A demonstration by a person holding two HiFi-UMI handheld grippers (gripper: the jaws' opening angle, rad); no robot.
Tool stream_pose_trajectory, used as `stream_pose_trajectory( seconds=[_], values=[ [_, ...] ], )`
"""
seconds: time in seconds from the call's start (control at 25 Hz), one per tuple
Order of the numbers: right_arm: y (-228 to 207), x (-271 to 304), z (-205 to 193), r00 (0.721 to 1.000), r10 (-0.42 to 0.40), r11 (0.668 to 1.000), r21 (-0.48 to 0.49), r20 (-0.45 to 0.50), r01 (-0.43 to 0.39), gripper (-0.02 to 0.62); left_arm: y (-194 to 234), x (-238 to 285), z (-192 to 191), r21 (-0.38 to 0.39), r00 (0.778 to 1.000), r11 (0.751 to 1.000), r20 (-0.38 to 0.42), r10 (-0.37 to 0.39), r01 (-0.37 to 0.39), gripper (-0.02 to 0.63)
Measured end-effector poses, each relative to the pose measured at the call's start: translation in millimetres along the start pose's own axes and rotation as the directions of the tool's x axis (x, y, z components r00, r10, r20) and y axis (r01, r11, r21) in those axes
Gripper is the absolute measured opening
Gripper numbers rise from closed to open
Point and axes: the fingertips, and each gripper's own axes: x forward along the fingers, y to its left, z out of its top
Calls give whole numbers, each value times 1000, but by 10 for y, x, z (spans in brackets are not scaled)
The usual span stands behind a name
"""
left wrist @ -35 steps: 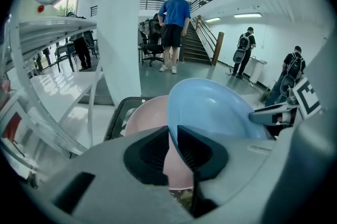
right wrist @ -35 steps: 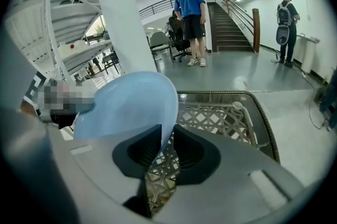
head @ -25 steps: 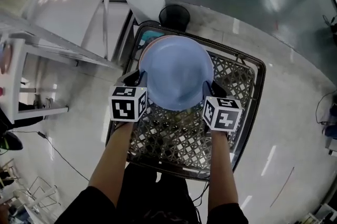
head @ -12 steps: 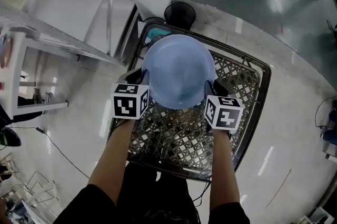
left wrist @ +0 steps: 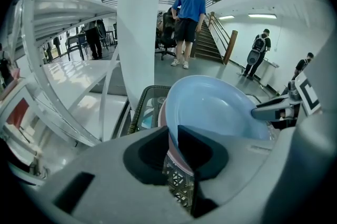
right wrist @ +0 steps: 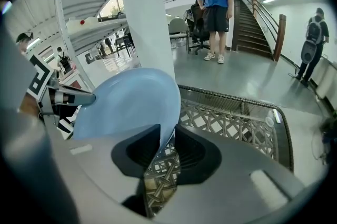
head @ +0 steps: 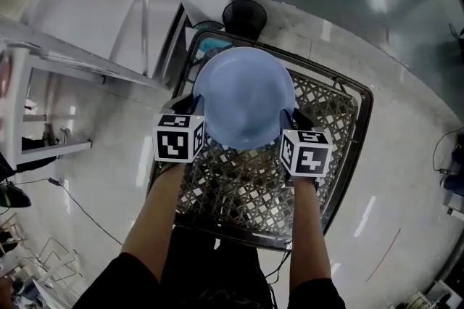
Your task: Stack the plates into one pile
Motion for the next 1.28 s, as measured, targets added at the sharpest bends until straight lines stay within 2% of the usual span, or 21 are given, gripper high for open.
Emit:
stream_pose_trajectory(
  seconds=[0.8,1.28],
  values=[
    [8,114,12,999,1,1000,2,-37,0,107,80,133,-11,6,1000,1000,-30,6,-6,62],
    [-31,130,26,1000,-7,1000,17,-7,7,136,79,170,26,21,1000,1000,-10,-1,1,84]
  ],
)
